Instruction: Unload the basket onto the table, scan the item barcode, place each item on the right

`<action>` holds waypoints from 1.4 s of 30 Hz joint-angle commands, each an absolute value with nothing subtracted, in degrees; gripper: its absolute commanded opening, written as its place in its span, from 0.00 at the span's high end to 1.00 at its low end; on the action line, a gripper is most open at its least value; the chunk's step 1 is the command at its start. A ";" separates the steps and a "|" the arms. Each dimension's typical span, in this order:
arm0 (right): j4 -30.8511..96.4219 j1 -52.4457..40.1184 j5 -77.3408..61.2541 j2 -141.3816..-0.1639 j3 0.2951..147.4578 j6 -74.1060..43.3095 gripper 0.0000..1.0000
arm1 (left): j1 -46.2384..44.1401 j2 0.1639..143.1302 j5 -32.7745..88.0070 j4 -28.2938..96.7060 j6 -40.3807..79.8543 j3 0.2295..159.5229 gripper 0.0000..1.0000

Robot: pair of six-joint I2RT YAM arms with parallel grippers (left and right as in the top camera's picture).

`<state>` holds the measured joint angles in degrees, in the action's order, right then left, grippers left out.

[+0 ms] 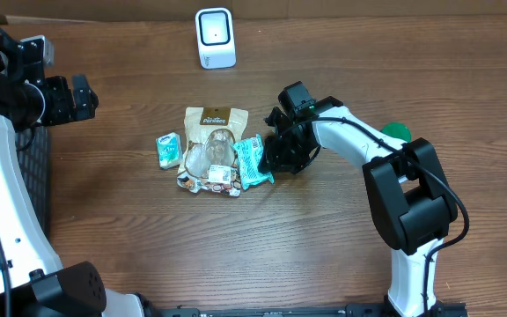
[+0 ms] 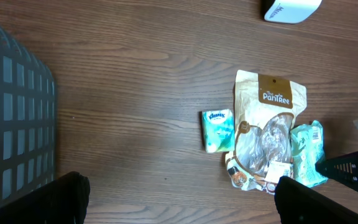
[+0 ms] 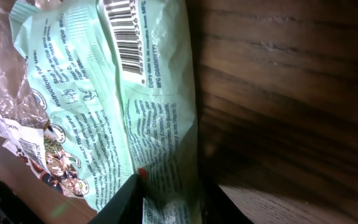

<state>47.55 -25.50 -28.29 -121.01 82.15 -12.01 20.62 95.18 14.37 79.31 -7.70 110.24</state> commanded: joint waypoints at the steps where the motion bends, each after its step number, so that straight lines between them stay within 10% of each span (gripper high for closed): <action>1: 47.40 -25.30 -26.87 -120.57 81.47 -12.21 0.73 | 20.23 95.37 14.63 79.26 -8.58 110.72 0.01; 42: 56.38 -24.99 -22.81 -106.41 84.51 -10.41 0.91 | 20.23 95.37 14.63 79.26 -8.58 110.72 0.01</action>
<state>56.03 -25.17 -24.03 -107.74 83.09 -11.22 20.62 95.18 14.37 79.31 -7.70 110.24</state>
